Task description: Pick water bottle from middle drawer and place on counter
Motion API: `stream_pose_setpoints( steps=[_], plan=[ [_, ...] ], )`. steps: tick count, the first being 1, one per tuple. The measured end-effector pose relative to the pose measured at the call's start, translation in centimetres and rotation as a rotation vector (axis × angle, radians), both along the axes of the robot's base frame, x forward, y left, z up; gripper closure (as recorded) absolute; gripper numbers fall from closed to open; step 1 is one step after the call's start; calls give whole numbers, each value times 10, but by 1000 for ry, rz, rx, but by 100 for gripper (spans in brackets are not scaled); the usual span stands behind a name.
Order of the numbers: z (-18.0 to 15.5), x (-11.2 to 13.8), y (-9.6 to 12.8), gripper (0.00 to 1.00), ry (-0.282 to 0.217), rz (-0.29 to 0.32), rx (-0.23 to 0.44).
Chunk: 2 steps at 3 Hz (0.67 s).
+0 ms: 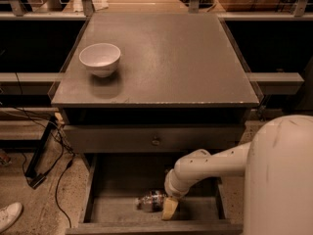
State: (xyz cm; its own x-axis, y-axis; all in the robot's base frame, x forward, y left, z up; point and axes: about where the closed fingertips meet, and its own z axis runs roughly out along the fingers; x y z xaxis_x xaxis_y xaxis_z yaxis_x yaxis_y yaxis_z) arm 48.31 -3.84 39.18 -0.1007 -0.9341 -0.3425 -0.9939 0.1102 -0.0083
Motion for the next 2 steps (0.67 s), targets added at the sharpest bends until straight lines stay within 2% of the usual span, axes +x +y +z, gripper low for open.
stream_pose_setpoints(
  steps=[2],
  plan=[
    [-14,0,16,0,13,29,5]
  ],
)
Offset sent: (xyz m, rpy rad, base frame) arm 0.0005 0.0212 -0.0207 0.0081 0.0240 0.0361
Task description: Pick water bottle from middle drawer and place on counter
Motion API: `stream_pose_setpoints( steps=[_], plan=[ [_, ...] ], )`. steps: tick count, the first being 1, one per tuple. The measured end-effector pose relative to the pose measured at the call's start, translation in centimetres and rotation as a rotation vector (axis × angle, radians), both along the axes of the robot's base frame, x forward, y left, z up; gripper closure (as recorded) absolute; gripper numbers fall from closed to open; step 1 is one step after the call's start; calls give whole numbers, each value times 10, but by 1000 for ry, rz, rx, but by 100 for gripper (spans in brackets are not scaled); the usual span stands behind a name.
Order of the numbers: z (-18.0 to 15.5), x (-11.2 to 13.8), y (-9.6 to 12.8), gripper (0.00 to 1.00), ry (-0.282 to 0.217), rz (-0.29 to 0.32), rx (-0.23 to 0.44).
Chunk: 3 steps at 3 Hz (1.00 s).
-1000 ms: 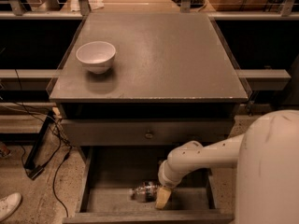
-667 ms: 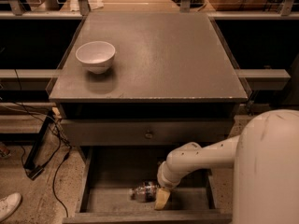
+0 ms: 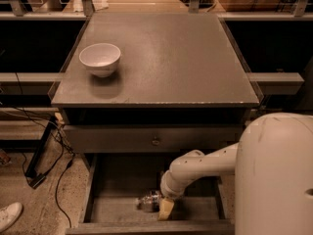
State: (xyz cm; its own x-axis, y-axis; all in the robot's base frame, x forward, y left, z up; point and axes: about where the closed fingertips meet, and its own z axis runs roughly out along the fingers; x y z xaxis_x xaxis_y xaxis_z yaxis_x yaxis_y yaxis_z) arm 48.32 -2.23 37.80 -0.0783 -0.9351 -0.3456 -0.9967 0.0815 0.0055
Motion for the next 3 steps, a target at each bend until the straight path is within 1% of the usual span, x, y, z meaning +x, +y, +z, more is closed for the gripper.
stream_pose_setpoints(
  steps=[1,3],
  plan=[
    [0,0,0,18,0,0,0],
    [0,0,0,64,0,0,0]
  ],
)
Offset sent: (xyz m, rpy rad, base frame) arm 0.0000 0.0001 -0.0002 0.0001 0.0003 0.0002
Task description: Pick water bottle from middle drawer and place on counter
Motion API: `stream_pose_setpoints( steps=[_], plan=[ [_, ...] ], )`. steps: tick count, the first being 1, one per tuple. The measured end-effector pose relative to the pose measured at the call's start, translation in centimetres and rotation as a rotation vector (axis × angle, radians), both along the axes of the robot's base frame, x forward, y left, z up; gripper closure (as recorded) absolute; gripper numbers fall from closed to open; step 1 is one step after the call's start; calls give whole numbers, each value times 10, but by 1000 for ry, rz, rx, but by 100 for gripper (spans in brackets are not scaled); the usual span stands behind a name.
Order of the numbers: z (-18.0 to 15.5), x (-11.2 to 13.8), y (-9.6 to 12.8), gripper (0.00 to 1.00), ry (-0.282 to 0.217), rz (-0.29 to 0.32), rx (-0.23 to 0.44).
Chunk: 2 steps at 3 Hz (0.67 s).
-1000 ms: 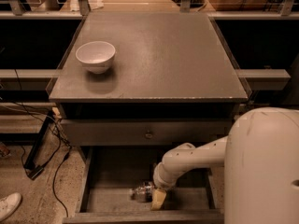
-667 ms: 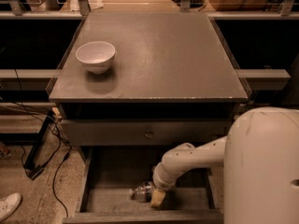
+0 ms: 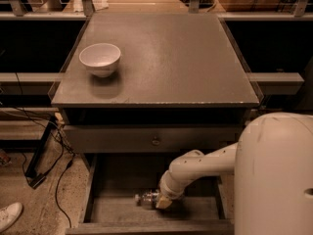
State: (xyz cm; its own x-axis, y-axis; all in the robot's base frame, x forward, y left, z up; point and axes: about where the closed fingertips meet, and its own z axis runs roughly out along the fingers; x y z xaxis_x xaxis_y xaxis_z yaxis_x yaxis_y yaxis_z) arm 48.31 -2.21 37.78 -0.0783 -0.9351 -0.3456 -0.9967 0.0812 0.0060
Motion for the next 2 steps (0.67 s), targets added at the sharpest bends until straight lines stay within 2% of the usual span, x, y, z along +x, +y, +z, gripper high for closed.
stream_pose_setpoints(
  steps=[1,2],
  plan=[
    [0,0,0,87,0,0,0],
    [0,0,0,100,0,0,0]
  ],
)
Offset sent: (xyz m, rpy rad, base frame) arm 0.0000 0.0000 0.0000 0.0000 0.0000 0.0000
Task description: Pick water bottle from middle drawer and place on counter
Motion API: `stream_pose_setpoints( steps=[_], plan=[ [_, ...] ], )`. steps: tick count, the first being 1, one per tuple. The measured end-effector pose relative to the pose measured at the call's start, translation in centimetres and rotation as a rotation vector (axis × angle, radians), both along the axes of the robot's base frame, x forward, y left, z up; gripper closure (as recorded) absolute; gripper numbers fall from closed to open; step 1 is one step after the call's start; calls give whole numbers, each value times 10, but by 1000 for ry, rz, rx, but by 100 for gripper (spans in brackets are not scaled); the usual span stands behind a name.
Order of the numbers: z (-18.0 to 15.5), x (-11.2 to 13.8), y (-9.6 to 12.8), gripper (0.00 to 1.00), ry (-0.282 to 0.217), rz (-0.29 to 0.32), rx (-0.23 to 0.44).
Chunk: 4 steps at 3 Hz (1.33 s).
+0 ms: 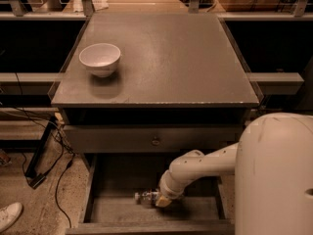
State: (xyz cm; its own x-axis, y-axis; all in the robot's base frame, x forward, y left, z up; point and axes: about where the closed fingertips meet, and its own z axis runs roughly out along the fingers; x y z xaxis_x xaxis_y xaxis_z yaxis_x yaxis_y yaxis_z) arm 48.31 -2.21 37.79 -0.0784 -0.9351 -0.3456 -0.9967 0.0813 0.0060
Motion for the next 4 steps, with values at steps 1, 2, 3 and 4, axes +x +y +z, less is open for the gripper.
stream_pose_setpoints(
  steps=[1,2,3,4],
  plan=[
    [21,0,-4,100,-9,-22,-2],
    [49,-4,-11,100,-23,-49,-13],
    [94,-11,-21,100,-27,-83,-47],
    [141,-13,-30,100,-57,-104,-80]
  ],
)
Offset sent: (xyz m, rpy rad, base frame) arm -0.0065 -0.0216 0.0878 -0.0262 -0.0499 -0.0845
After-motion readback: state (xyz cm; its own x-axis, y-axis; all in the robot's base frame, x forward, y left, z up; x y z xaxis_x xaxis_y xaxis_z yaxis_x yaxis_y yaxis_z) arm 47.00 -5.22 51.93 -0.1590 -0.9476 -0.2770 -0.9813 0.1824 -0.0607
